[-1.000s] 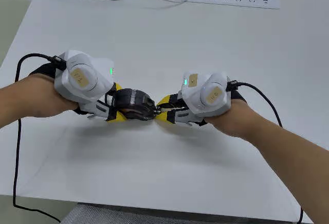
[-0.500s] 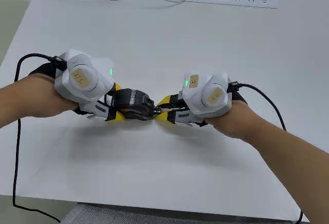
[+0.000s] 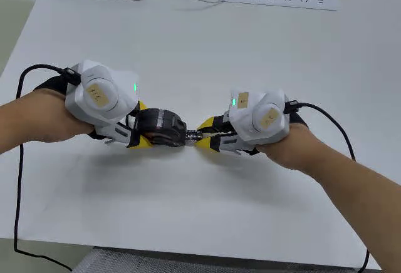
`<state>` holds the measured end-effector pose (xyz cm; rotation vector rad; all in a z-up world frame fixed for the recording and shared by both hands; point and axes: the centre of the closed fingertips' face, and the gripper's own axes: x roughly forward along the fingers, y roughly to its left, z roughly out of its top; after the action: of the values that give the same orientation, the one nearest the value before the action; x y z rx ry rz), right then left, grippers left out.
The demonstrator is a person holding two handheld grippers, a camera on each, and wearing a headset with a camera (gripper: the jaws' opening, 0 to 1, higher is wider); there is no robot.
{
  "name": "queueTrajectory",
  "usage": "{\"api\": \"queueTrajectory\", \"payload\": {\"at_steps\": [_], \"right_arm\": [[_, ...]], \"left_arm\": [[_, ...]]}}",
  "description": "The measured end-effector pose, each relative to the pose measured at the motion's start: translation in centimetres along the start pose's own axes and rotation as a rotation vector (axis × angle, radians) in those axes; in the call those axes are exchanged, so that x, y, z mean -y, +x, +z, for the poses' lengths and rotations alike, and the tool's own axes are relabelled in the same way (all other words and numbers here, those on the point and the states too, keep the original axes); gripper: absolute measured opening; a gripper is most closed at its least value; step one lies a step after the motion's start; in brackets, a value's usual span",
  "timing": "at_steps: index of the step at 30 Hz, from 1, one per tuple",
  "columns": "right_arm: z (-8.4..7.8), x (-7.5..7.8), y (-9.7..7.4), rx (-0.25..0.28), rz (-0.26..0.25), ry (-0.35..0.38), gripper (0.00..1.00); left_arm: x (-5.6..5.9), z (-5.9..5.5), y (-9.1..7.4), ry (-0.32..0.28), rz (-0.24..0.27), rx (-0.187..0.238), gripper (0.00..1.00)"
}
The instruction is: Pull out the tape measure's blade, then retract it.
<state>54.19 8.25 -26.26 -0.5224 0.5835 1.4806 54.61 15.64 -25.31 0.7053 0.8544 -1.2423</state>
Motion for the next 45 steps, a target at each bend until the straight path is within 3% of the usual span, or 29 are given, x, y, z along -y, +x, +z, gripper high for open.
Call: {"api": "queueTrajectory", "payload": {"at_steps": [32,45], "right_arm": [[-2.5,0.6,-2.8,-0.060,-0.014,0.011,0.07],[-2.8,0.8,-3.4,-0.062,-0.017,0.016,0.07]], "left_arm": [[0.0,0.0,0.0,-0.016,-0.002,-0.010,0.28],[0.0,-0.1,0.0,-0.018,-0.003,-0.012,0.28]]}}
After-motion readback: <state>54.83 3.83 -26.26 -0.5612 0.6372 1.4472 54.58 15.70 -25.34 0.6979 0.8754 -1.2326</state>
